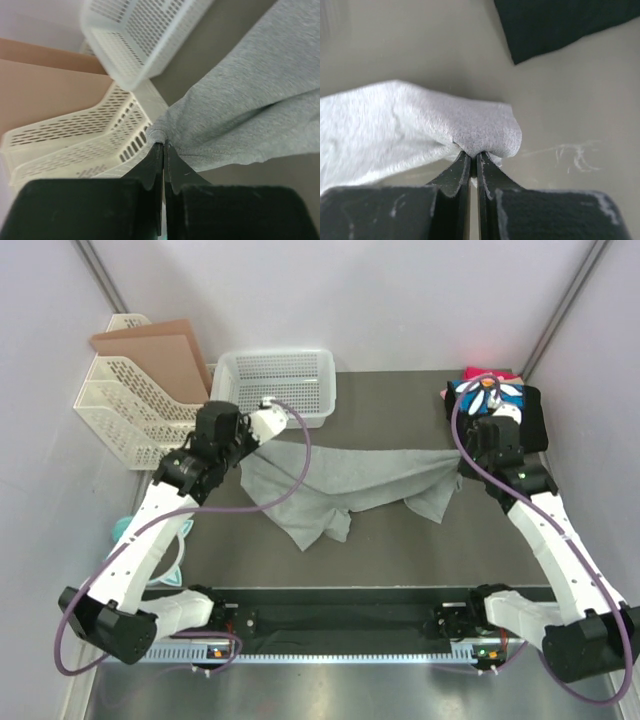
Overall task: Fold and stack the t-shirts
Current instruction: Flatten out the tshirt
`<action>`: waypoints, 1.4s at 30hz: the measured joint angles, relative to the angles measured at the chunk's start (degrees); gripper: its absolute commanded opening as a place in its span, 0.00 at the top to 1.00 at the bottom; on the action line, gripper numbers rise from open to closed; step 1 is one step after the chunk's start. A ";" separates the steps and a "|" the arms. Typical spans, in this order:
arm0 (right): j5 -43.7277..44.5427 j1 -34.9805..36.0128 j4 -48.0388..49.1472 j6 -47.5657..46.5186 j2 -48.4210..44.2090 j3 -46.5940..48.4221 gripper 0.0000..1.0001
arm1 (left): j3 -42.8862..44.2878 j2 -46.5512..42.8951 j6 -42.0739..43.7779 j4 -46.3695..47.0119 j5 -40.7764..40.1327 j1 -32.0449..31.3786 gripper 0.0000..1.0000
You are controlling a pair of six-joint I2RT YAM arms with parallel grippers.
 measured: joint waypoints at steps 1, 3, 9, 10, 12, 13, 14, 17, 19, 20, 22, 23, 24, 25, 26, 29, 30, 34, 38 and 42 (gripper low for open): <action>-0.57 0.00 0.04 0.09 -0.76 -1.01 1.00 | -2.58 -0.44 -0.09 0.44 0.74 0.52 1.00; -1.64 0.00 0.42 0.42 -2.49 -3.13 1.00 | -6.47 -0.83 -0.33 1.31 2.34 1.53 1.00; -3.04 0.00 0.85 0.83 -5.64 -7.15 1.00 | -10.56 0.96 -1.79 7.48 4.85 5.88 0.98; -3.19 0.00 0.94 0.90 -5.51 -7.19 1.00 | -10.56 1.77 -1.95 8.76 5.09 6.47 0.94; -3.65 0.00 1.68 1.07 -5.14 -7.23 1.00 | -10.54 4.22 -2.25 12.20 5.38 8.02 0.52; -3.91 0.00 2.10 1.14 -4.87 -7.23 1.00 | -10.40 5.68 -2.38 13.66 5.40 8.83 0.33; -4.09 0.02 2.49 1.31 -4.57 -7.23 1.00 | -9.99 7.32 -2.71 14.69 5.38 9.64 0.07; -4.52 0.07 3.39 1.57 -3.19 -7.23 1.00 | -7.72 11.41 -3.52 16.20 5.05 11.39 0.01; -4.66 0.11 3.96 1.64 -2.14 -7.23 1.00 | -6.36 12.28 -4.04 16.68 4.87 12.00 0.01; -4.70 0.15 4.20 1.64 -1.66 -7.23 1.00 | -5.92 12.15 -4.22 16.65 4.90 12.00 0.01; -4.79 0.24 4.57 1.66 -0.76 -7.23 1.00 | -4.15 11.08 -4.98 15.30 6.40 11.93 0.01; -4.83 0.42 4.83 1.66 -0.44 -7.23 1.00 | -3.04 10.05 -5.29 13.51 7.82 11.65 0.01; -4.85 0.44 5.07 1.66 -0.17 -7.23 1.00 | -2.25 8.52 -5.66 11.58 9.51 11.13 0.01; -4.85 0.48 5.35 1.66 0.11 -7.23 1.00 | -1.90 6.86 -5.95 9.70 10.95 10.21 0.01; -4.85 0.55 5.53 1.66 0.28 -7.23 1.00 | -1.86 4.35 -6.32 7.02 11.58 7.74 0.01; -4.85 0.83 5.75 1.68 0.87 -7.23 1.00 | -4.50 -3.78 -8.17 1.49 13.73 -5.77 0.03; -4.87 0.94 5.75 1.73 1.11 -7.23 1.00 | -6.60 -6.47 -9.07 -0.79 16.13 -11.04 0.05; -4.83 1.49 5.73 2.12 1.60 -7.23 1.00 | -15.10 -9.88 -11.10 -6.86 19.63 -15.10 0.05; -4.76 2.34 5.70 2.71 1.57 -7.23 1.00 | -23.43 -6.27 -12.85 -8.59 18.82 -16.26 0.08; -4.46 3.06 5.75 3.37 1.57 -7.54 1.00 | -26.53 -3.52 -15.23 -8.26 18.05 -18.62 0.09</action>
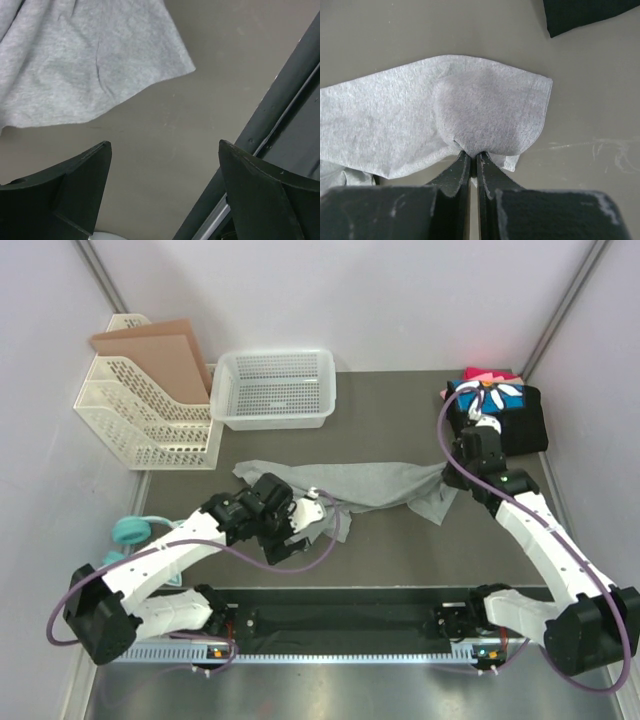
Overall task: Fold and stack the t-shirts
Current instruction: Flatten out the tshirt
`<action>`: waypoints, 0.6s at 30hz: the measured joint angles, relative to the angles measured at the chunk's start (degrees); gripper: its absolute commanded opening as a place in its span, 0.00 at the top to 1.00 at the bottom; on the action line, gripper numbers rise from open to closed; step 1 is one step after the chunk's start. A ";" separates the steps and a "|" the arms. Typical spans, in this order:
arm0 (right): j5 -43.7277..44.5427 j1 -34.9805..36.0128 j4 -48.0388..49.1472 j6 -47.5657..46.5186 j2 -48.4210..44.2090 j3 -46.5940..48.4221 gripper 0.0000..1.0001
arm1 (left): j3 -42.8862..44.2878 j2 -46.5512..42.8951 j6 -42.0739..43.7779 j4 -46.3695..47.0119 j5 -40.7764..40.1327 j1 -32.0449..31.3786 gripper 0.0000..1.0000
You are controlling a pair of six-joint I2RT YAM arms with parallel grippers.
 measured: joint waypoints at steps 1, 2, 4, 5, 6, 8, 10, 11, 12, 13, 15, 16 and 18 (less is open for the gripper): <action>0.04 0.13 -0.04 0.13 0.00 -0.13 1.00 | -0.02 0.70 -0.68 0.44 -0.11 -0.59 0.09; 0.24 0.44 0.00 0.26 0.00 -0.35 1.00 | -0.02 1.51 -1.55 1.29 -0.35 -1.27 0.09; 0.48 1.05 -0.11 0.59 0.02 -0.48 1.00 | 0.00 3.21 -2.86 3.17 -0.81 -2.43 0.10; 0.52 1.36 -0.11 0.70 0.02 -0.48 1.00 | 0.00 4.42 -3.50 4.22 -1.16 -3.17 0.10; 0.63 1.60 -0.07 0.76 0.02 -0.50 1.00 | -0.02 5.55 -4.15 5.22 -1.51 -3.87 0.11; 0.81 1.84 -0.07 1.07 0.09 -0.50 1.00 | -0.02 7.58 -5.20 6.82 -2.05 -5.25 0.12; 1.14 1.88 -0.07 1.16 0.20 -0.50 1.00 | -0.02 9.53 -6.38 8.39 -2.43 -6.10 0.12; 1.27 1.88 -0.07 1.18 0.22 -0.50 1.00 | -0.02 10.54 -6.86 9.14 -2.56 -6.36 0.12; 1.38 1.88 -0.09 1.18 0.22 -0.50 1.00 | -0.02 11.69 -7.37 9.92 -2.69 -6.56 0.12; 1.49 1.88 -0.11 1.18 0.22 -0.50 1.00 | -0.02 12.57 -7.63 10.34 -2.93 -6.58 0.13; 1.66 1.88 -0.13 1.18 0.24 -0.50 1.00 | 0.00 14.80 -8.28 11.08 -3.65 -6.60 0.14; 1.77 1.88 -0.15 1.18 0.26 -0.50 1.00 | 0.00 15.98 -8.55 11.23 -3.87 -6.60 0.14; 1.88 1.88 -0.15 1.18 0.39 -0.50 1.00 | 0.00 17.73 -8.87 11.67 -4.85 -6.60 0.15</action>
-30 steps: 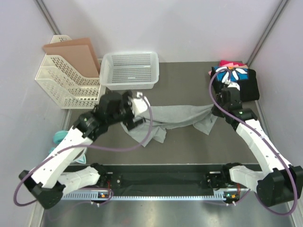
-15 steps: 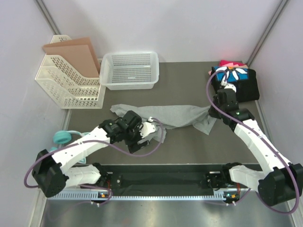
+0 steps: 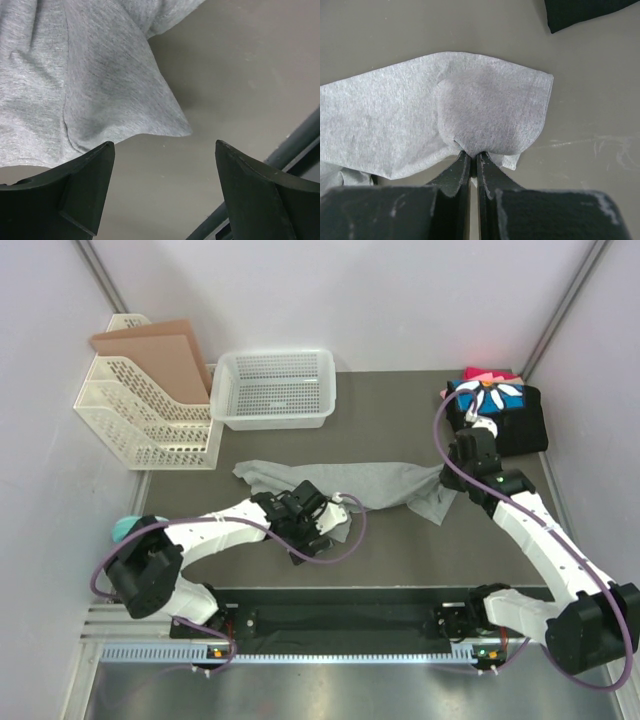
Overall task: Fold and stack the t-shirts
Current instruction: Flatten out the tshirt
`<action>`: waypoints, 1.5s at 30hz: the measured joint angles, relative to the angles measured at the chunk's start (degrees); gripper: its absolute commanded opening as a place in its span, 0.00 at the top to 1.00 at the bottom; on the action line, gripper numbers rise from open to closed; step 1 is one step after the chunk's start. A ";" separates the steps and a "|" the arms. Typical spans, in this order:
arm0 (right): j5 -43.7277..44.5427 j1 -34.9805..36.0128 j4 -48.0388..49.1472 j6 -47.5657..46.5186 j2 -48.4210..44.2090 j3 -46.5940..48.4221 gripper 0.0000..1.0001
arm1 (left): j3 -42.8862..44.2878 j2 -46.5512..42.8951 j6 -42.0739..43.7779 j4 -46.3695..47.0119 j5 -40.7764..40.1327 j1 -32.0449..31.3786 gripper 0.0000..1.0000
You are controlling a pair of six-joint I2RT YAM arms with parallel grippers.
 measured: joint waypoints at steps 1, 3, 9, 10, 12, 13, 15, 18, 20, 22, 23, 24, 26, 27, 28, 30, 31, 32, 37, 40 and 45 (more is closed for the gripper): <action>0.07 0.00 -0.04 0.00 0.07 0.00 1.00 | 0.00 0.70 -0.13 0.31 -0.37 0.02 0.16; 0.07 0.00 -0.04 0.00 0.13 0.00 1.00 | 0.00 1.57 -0.24 1.16 -0.85 0.00 0.18; 0.07 0.00 -0.04 0.00 0.15 0.00 1.00 | 0.04 4.70 -0.48 4.13 -2.12 0.00 0.28; 0.07 0.00 -0.04 0.00 0.15 0.00 1.00 | 0.13 5.31 -0.52 4.50 -2.27 0.02 0.30; 0.07 0.00 -0.04 0.00 0.15 0.00 1.00 | 0.55 6.56 -0.63 5.01 -2.45 0.02 0.37; 0.07 0.00 -0.04 0.00 0.15 0.00 1.00 | 0.74 7.15 -0.61 5.27 -2.56 0.02 0.41; 0.07 0.00 -0.04 0.00 0.15 0.00 1.00 | 0.98 7.65 -0.59 5.51 -2.58 0.07 0.58; 0.07 0.00 -0.04 0.00 0.13 0.00 1.00 | 1.18 8.02 -0.26 5.84 -2.84 0.35 0.80; 0.04 0.00 0.07 -0.02 0.07 -0.24 1.00 | 1.46 8.28 0.13 5.90 -3.02 0.76 0.99; 0.04 0.00 0.02 -0.02 0.02 -0.59 1.00 | 1.95 8.35 0.57 5.79 -3.26 1.53 1.00; 0.02 0.00 -0.17 -0.02 0.02 -0.63 1.00 | 2.56 8.37 0.94 5.25 -3.39 2.03 1.00; 0.02 0.00 -0.24 -0.04 0.02 -0.63 1.00 | 3.50 8.39 1.36 4.39 -3.41 2.78 1.00; 0.02 0.00 -0.24 -0.07 -0.09 -0.63 1.00 | 6.60 8.37 2.08 1.86 -3.54 4.66 1.00; 0.00 0.00 -0.24 -0.11 -0.20 -0.63 1.00 | 8.68 8.17 2.67 0.48 -3.54 6.05 1.00; 0.02 0.00 -0.31 -0.13 -0.33 -0.63 1.00 | 10.40 7.69 3.17 -0.39 -3.69 7.23 1.00; -0.11 0.00 -0.57 -0.28 -0.76 -0.59 1.00 | 15.91 6.10 4.66 -4.31 -3.89 10.43 1.00; -0.15 0.00 -0.72 -0.46 -1.16 -0.55 1.00 | 18.95 4.83 5.49 -6.12 -3.82 11.98 1.00; -0.31 0.00 -0.98 -0.59 -1.57 -0.48 1.00 | 22.23 3.37 6.34 -8.09 -4.00 13.27 1.00; -1.51 0.04 -4.74 -1.31 -6.56 1.88 1.00 | 39.56 -5.64 10.08 -18.18 -5.70 15.87 1.00; -3.13 0.13 -7.37 -1.75 -12.09 4.13 1.00 | 47.12 -11.39 11.50 -25.22 -4.85 15.58 1.00; -6.56 0.37 -14.56 -2.10 -22.27 9.60 1.00 | 55.15 -20.11 13.20 -36.54 -3.96 15.54 1.00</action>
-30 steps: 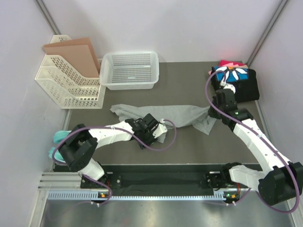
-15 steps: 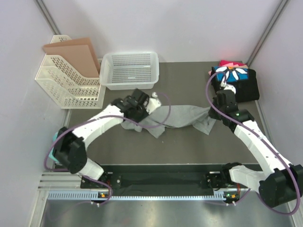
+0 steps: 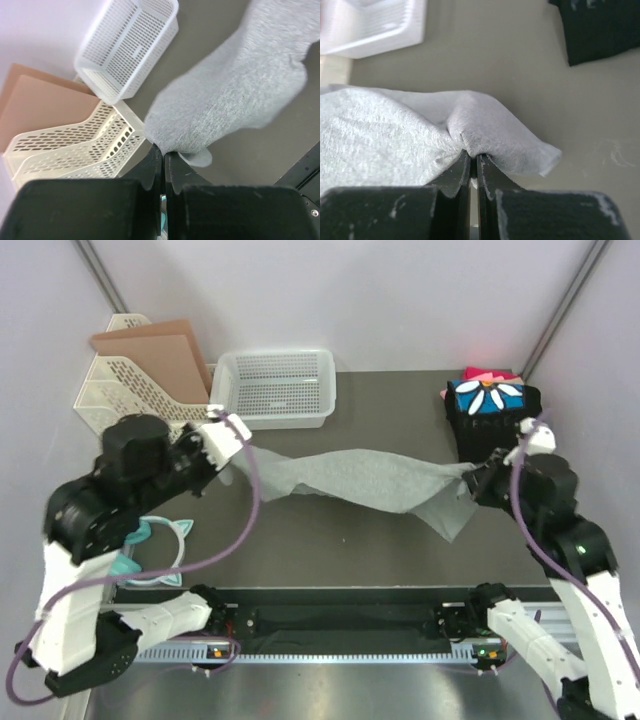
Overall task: Fold and stack the t-shirts
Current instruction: Flatten out the tshirt
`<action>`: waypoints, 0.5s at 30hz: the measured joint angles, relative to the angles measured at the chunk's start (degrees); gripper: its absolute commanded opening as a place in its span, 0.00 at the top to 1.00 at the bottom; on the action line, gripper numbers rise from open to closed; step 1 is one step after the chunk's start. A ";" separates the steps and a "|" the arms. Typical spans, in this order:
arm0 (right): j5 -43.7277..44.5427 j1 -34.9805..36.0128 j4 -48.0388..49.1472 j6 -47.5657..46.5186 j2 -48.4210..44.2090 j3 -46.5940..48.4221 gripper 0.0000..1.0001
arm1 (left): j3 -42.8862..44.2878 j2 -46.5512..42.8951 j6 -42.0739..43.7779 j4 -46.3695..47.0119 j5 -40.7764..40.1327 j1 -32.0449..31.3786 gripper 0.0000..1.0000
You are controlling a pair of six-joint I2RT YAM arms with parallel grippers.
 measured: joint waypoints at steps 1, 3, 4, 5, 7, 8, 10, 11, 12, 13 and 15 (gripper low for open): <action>-0.90 0.00 -1.77 -0.02 -1.81 1.46 1.00 | 1.90 -0.87 0.09 -1.70 -0.02 0.00 1.00; -2.47 0.00 -5.79 -0.02 -4.94 4.90 1.00 | 5.77 -2.38 0.15 -3.52 -0.39 0.00 1.00; -3.23 0.00 -7.85 0.00 -6.38 6.99 1.00 | 7.23 -3.21 0.20 -3.85 -0.92 0.00 1.00; -4.09 0.00 -9.88 0.02 -7.48 9.22 1.00 | 8.66 -4.02 0.26 -4.24 -1.46 0.00 1.00; -5.64 0.00 -12.92 0.04 -9.09 13.07 1.00 | 11.06 -5.46 0.46 -5.29 -2.93 0.02 1.00; -6.40 0.00 -15.08 0.07 -9.70 15.56 1.00 | 13.55 -5.84 0.59 -6.47 -3.96 0.02 1.00; -7.65 0.00 -17.46 0.09 -10.45 18.88 1.00 | 18.01 -6.16 0.61 -7.02 -4.74 0.20 1.00; -8.55 0.00 -19.34 0.15 -10.51 21.11 1.00 | 21.81 -5.86 0.66 -7.43 -4.57 0.59 1.00; -9.09 0.00 -20.17 0.20 -10.56 22.29 1.00 | 24.17 -5.86 0.81 -7.37 -4.35 1.05 1.00; -9.92 0.00 -21.18 0.37 -10.56 23.76 1.00 | 26.99 -5.75 1.18 -7.45 -3.74 1.84 1.00; -11.61 0.00 -22.80 0.63 -10.51 26.32 1.00 | 31.15 -5.92 2.08 -7.39 -1.79 4.63 1.00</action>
